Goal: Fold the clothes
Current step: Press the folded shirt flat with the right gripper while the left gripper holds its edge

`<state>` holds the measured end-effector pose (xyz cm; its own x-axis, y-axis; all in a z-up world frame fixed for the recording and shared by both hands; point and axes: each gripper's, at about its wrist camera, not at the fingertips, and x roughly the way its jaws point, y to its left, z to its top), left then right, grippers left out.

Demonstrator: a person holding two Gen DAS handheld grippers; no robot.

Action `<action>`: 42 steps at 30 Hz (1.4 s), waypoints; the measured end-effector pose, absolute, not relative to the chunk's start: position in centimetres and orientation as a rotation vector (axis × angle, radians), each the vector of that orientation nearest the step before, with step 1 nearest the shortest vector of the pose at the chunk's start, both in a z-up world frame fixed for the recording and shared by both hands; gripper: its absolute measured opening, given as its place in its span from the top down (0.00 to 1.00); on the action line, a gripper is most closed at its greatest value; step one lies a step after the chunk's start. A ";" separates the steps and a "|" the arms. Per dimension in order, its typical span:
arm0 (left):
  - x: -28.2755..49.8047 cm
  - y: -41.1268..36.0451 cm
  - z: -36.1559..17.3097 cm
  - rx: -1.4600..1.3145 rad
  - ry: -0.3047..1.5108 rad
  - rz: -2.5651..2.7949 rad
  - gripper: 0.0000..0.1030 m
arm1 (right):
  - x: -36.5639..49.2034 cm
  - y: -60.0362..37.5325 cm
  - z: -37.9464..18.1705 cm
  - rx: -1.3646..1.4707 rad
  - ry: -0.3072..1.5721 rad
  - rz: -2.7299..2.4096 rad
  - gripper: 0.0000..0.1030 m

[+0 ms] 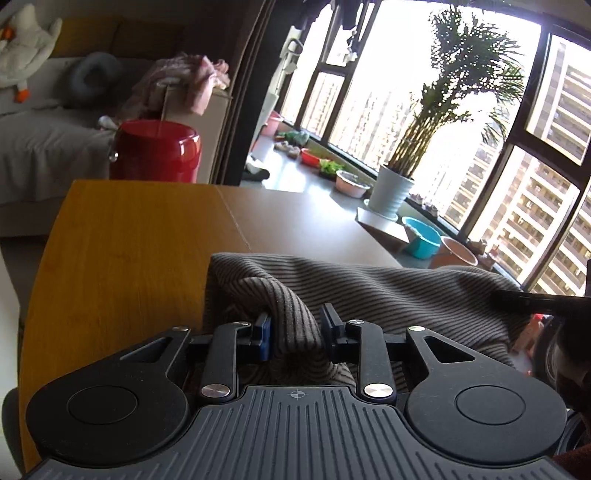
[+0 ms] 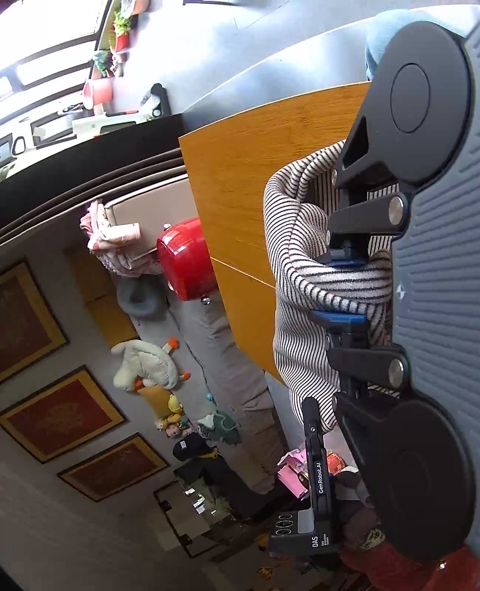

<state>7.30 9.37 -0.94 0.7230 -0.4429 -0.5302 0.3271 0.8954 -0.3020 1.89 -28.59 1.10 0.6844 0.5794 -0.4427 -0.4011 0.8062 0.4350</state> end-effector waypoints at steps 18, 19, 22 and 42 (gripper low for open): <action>5.2 8.4 0.4 -0.164 0.545 -0.474 0.35 | -0.7 -28.5 -1.9 0.407 0.689 0.555 0.80; 5.4 7.8 0.5 -0.158 0.543 -0.495 0.29 | -1.1 -28.4 -1.0 0.409 0.671 0.578 0.80; 6.2 6.6 -0.3 -0.164 0.576 -0.524 0.26 | -2.4 -27.7 0.6 0.382 0.655 0.638 0.80; 9.5 6.6 -5.0 -0.119 0.663 -0.419 0.07 | -0.5 -28.3 -1.2 0.206 0.591 0.520 0.50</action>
